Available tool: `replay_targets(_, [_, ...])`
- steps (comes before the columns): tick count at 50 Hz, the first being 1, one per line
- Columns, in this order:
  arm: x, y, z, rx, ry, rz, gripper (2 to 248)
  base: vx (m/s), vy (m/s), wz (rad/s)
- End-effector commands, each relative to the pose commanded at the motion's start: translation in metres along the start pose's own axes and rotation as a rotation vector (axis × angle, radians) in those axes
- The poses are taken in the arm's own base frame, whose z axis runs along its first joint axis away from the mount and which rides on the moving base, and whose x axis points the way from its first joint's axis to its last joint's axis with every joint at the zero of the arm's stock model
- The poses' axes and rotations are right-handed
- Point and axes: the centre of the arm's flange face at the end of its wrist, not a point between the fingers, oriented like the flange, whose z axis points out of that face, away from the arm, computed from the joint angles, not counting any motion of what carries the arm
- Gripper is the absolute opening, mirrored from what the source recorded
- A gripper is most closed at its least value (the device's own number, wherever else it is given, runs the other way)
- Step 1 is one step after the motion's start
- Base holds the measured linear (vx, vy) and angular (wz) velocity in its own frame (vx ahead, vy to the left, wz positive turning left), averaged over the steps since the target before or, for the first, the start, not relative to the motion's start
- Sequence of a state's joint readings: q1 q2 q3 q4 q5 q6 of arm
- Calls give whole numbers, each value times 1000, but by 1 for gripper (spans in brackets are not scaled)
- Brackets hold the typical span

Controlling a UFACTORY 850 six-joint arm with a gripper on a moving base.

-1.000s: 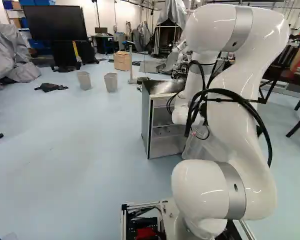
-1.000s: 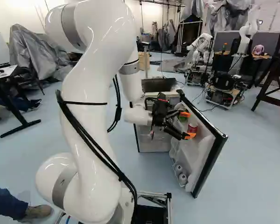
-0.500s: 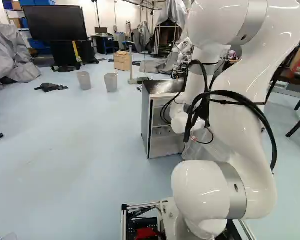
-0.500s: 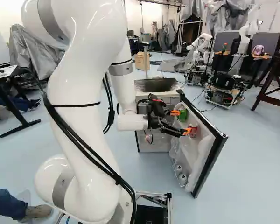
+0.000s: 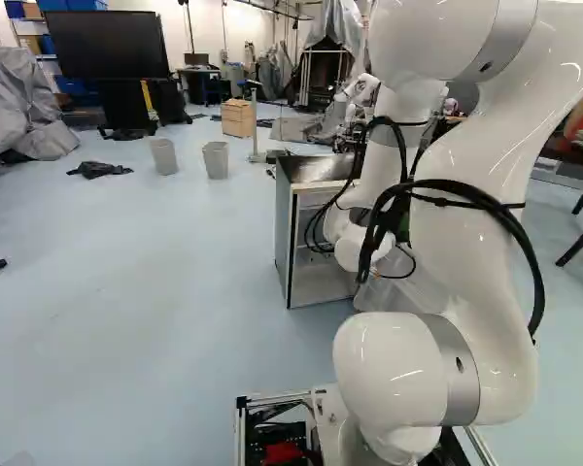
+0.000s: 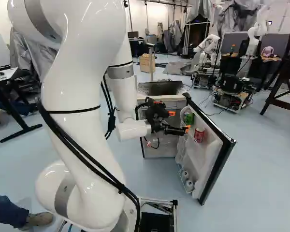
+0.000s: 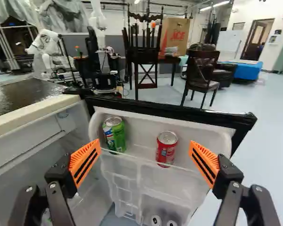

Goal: Grab a drink from the fridge

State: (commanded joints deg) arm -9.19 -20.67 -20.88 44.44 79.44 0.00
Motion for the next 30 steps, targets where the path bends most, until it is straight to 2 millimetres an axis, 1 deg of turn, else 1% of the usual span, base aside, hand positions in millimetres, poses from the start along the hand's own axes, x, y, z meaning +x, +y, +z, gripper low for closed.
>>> replay_targets(10, [-8, -10, 1, 101, -14, -32, 247, 0, 0, 0])
replay_targets(30, [-29, -29, 2, 303, -56, -97, 247, 0, 0, 0])
